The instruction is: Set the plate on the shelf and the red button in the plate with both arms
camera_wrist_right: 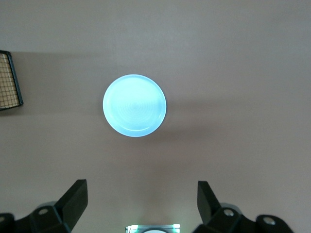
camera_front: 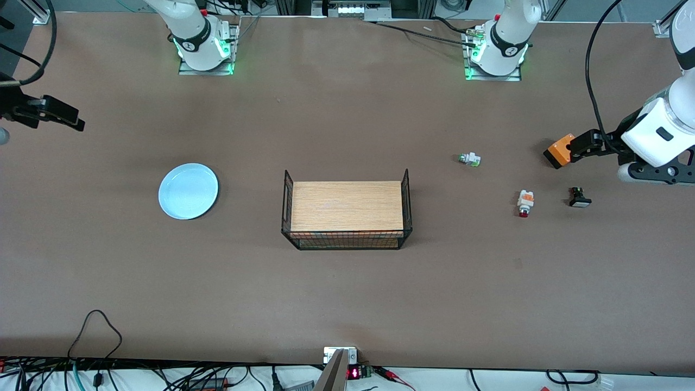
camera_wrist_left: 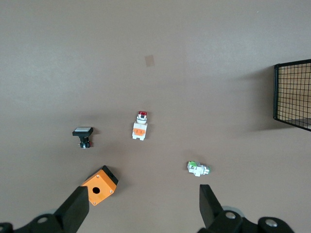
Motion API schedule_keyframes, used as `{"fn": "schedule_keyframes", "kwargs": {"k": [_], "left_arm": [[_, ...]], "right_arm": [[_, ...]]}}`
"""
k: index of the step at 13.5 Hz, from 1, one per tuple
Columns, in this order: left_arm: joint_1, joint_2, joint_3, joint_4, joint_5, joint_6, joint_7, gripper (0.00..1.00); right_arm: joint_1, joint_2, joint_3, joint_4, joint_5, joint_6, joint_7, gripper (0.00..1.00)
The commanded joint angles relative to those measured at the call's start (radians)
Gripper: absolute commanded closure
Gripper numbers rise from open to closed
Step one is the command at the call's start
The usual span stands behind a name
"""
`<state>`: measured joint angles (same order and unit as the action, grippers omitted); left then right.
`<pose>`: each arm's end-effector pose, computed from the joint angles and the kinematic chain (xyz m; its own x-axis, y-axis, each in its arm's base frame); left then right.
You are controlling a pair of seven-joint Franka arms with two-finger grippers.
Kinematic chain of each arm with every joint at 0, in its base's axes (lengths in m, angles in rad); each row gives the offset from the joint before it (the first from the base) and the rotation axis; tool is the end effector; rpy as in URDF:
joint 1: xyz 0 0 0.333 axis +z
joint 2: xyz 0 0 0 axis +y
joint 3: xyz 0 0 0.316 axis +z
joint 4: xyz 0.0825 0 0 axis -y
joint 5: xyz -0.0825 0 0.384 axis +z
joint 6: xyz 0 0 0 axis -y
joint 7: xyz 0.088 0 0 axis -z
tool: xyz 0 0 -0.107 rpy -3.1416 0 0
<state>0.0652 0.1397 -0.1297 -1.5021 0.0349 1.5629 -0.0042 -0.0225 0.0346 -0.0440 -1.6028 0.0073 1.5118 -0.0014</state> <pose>0.5929 -0.0294 0.5765 0.9952 -0.0599 -0.0776 -0.0614 -0.9980 -0.0171 0.5548 -0.0357 0.5856 0.9900 -0.0643 -0.1252 -0.0655 -0.9978 -0.0059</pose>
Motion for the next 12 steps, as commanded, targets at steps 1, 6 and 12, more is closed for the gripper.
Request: {"fn": "schedule_keyframes", "kwargs": {"k": [1, 6, 12], "left_arm": [[-0.004, -0.026, 0.002, -0.026, -0.001, 0.005, 0.021, 0.00], [-0.004, -0.026, 0.002, -0.026, -0.001, 0.005, 0.021, 0.00], [-0.004, -0.026, 0.002, -0.026, -0.001, 0.006, 0.021, 0.00]], "right_arm": [[0.028, 0.080, 0.001, -0.008, -0.032, 0.036, 0.009, 0.00], [0.032, 0.166, -0.002, -0.155, -0.044, 0.252, 0.049, 0.00], [0.012, 0.180, -0.004, -0.533, -0.067, 0.667, 0.118, 0.00]]}}
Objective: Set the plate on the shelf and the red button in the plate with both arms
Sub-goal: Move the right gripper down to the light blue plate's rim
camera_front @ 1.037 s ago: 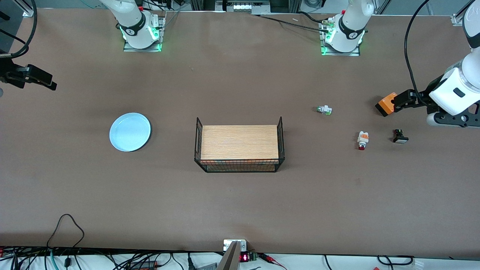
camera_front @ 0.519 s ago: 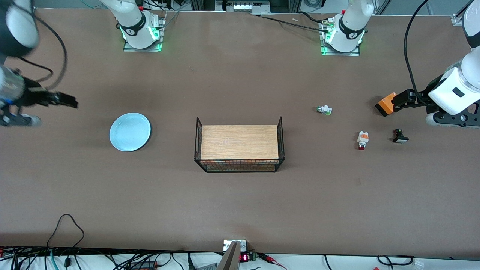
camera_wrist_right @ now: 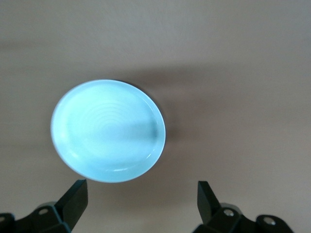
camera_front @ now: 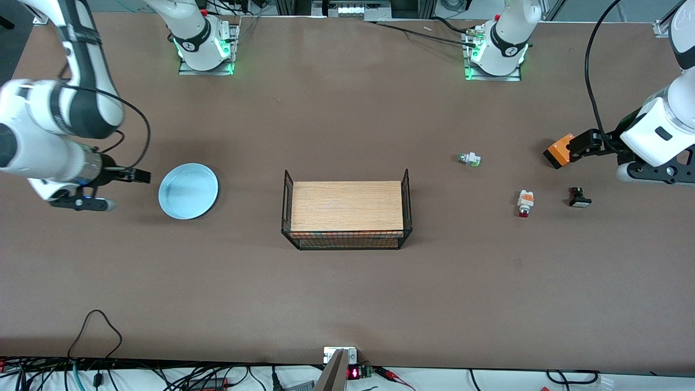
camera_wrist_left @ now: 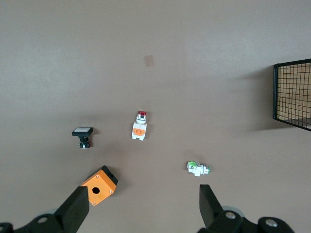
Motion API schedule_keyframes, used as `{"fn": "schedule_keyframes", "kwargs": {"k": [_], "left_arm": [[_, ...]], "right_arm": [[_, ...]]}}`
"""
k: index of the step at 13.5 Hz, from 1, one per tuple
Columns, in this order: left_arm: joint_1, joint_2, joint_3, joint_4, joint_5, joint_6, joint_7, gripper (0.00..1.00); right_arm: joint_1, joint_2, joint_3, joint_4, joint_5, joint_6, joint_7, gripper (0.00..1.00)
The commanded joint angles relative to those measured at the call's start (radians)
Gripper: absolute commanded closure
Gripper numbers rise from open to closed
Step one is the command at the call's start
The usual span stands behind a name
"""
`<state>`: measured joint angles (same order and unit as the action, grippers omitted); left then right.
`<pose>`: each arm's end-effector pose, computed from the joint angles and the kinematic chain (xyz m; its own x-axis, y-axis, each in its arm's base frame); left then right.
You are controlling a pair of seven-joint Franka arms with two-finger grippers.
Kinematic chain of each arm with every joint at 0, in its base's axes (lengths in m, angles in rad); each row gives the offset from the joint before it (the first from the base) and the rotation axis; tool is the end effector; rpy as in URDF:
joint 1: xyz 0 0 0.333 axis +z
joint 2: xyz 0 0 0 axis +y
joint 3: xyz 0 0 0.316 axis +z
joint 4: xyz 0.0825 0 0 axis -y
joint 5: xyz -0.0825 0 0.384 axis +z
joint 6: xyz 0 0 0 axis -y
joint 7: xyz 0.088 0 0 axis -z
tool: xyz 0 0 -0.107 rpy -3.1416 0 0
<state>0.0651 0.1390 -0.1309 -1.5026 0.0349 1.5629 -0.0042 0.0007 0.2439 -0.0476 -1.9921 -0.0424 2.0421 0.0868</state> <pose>0.5927 -0.0301 0.5767 0.9951 -0.0612 -0.0774 -0.0627 -0.9979 -0.0170 0.5745 -0.0286 0.3259 0.9755 -0.1141 -0.1883 -0.1042 -0.9927 0.0614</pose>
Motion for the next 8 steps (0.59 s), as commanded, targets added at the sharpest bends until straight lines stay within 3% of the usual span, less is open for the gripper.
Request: {"fn": "schedule_keyframes", "kwargs": {"k": [1, 3, 8], "left_arm": [[-0.004, -0.026, 0.004, -0.025, -0.001, 0.006, 0.021, 0.00], [-0.004, -0.026, 0.004, -0.025, -0.001, 0.006, 0.021, 0.00], [-0.004, -0.026, 0.004, -0.025, -0.001, 0.006, 0.021, 0.00]], "right_arm": [[-0.022, -0.029, 0.000, -0.216, -0.017, 0.239, 0.030, 0.00], [-0.048, 0.000, 0.002, -0.293, -0.017, 0.389, 0.019, 0.00], [-0.050, 0.132, 0.000, -0.289, -0.016, 0.490, 0.017, 0.01]]}}
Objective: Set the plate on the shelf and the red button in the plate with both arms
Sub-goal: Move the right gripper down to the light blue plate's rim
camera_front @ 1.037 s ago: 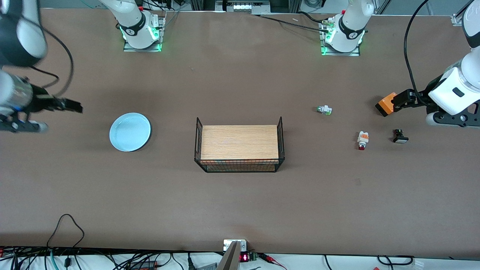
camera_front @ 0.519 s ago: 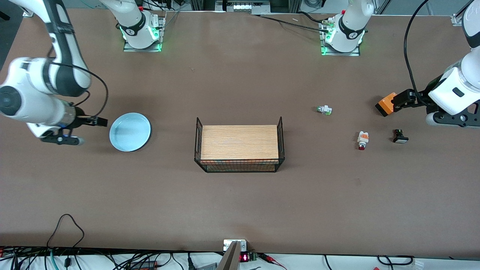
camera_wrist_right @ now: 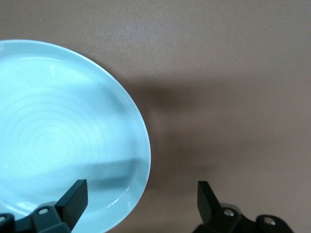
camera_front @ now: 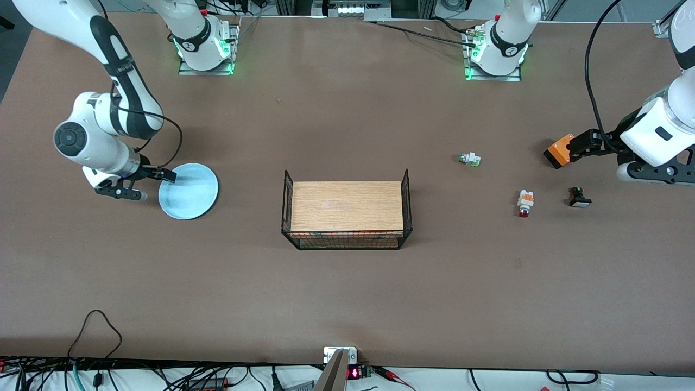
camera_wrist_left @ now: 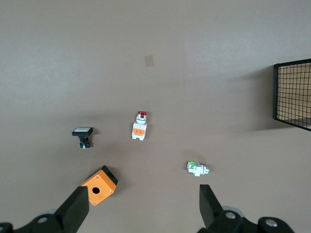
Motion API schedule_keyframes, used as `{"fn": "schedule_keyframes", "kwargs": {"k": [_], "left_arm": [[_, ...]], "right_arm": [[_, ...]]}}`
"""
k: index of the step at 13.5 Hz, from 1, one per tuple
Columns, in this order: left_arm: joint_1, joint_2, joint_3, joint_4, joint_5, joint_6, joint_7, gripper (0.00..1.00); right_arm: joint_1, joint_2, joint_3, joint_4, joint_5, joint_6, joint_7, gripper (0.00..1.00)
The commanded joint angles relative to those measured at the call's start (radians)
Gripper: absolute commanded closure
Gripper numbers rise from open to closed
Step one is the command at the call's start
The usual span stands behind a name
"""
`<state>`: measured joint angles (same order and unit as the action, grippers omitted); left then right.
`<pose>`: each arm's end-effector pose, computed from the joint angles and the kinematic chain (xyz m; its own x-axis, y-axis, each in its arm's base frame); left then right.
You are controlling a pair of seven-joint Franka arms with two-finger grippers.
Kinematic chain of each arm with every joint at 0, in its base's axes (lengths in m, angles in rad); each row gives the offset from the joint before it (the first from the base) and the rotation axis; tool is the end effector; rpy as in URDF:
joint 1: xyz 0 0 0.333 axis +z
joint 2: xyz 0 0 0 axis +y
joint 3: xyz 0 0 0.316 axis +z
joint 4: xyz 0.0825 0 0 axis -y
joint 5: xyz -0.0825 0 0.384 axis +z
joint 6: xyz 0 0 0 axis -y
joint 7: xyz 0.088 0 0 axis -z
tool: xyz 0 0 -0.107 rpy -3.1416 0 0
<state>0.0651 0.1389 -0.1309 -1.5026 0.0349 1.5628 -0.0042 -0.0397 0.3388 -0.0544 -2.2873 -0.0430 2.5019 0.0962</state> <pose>0.5927 -0.0301 0.5768 0.9951 -0.0612 -0.0774 -0.0627 -0.9979 -0.0171 0.5157 -0.0493 0.1934 0.9808 -0.1536 -0.1200 -0.1484 -0.9876 0.0510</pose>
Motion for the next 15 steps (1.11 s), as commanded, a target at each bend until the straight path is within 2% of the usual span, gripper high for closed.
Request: {"fn": "schedule_keyframes", "kwargs": {"k": [1, 2, 4, 5, 10, 15], "left_arm": [[-0.004, -0.025, 0.004, -0.025, -0.001, 0.006, 0.021, 0.00], [-0.004, -0.025, 0.004, -0.025, -0.001, 0.006, 0.021, 0.00], [-0.004, -0.025, 0.004, -0.025, -0.001, 0.006, 0.021, 0.00], [-0.004, -0.025, 0.004, -0.025, -0.001, 0.006, 0.021, 0.00], [-0.004, -0.025, 0.002, -0.025, -0.001, 0.005, 0.021, 0.00], [-0.004, -0.025, 0.002, -0.025, -0.001, 0.006, 0.021, 0.00]], "right_arm": [[-0.009, 0.043, 0.007, 0.006, -0.015, 0.034, 0.008, 0.11], [-0.009, 0.049, 0.007, 0.006, -0.015, 0.034, 0.007, 0.33], [-0.003, 0.057, 0.008, 0.006, -0.015, 0.028, 0.007, 0.88], [0.000, 0.057, 0.008, 0.006, -0.014, 0.025, 0.014, 1.00], [0.004, 0.028, 0.010, 0.012, -0.008, -0.030, 0.008, 1.00], [0.006, -0.072, 0.016, 0.084, 0.066, -0.282, 0.013, 1.00]]}}
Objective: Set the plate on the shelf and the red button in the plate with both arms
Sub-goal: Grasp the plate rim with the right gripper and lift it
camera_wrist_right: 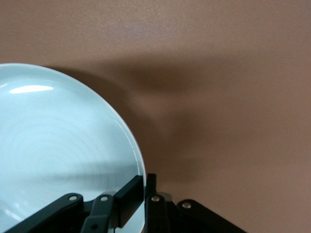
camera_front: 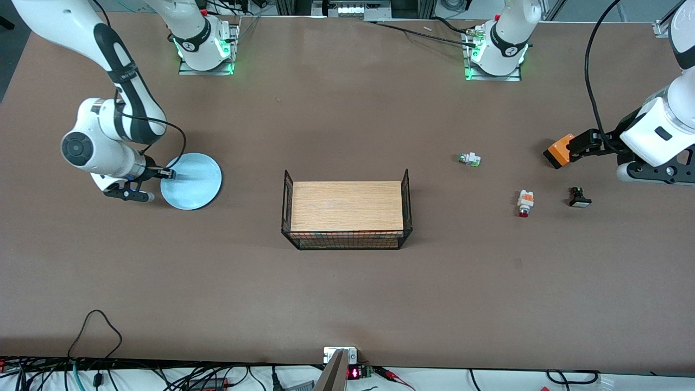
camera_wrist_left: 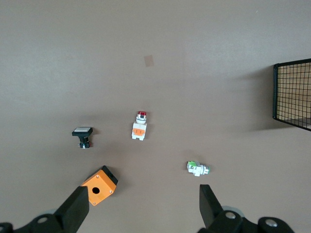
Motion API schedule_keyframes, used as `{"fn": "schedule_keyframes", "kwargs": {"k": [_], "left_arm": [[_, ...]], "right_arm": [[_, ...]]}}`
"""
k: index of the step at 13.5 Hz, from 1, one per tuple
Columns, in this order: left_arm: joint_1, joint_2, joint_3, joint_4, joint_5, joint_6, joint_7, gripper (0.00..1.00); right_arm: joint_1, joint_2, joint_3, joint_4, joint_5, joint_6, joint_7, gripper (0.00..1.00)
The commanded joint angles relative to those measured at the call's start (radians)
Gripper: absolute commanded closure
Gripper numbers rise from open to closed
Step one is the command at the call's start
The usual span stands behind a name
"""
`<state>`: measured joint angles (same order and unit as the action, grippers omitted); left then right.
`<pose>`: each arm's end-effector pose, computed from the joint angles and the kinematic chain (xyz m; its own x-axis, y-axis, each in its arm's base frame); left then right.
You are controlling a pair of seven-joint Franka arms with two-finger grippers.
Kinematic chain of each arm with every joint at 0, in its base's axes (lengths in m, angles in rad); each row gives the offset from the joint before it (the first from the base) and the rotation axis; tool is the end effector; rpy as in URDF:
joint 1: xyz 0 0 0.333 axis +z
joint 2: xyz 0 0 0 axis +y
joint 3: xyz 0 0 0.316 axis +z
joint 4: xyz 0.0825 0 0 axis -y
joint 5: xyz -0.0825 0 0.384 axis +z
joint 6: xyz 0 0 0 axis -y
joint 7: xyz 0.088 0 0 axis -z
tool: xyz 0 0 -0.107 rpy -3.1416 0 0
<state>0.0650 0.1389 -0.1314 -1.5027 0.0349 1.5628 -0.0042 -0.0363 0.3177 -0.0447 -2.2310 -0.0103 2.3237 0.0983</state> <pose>0.5926 -0.0305 0.5767 0.9951 -0.0618 -0.0775 -0.0633 -0.9978 -0.0170 0.5202 -0.0430 0.2113 0.9605 -0.1703 -0.2199 -0.1652 -0.9854 0.0415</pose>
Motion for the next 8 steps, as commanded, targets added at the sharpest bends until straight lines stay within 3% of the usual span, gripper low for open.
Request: {"fn": "schedule_keyframes", "kwargs": {"k": [1, 4, 8], "left_arm": [[-0.004, -0.025, 0.004, -0.025, -0.001, 0.006, 0.021, 0.00], [-0.004, -0.025, 0.004, -0.025, -0.001, 0.006, 0.021, 0.00], [-0.004, -0.025, 0.003, -0.025, -0.001, 0.006, 0.021, 0.00]], "right_arm": [[0.003, -0.077, 0.006, 0.045, 0.041, -0.157, 0.009, 1.00], [0.027, -0.153, 0.006, 0.121, 0.047, -0.304, 0.012, 1.00], [0.035, -0.167, 0.006, 0.330, 0.173, -0.555, 0.012, 1.00]]}}
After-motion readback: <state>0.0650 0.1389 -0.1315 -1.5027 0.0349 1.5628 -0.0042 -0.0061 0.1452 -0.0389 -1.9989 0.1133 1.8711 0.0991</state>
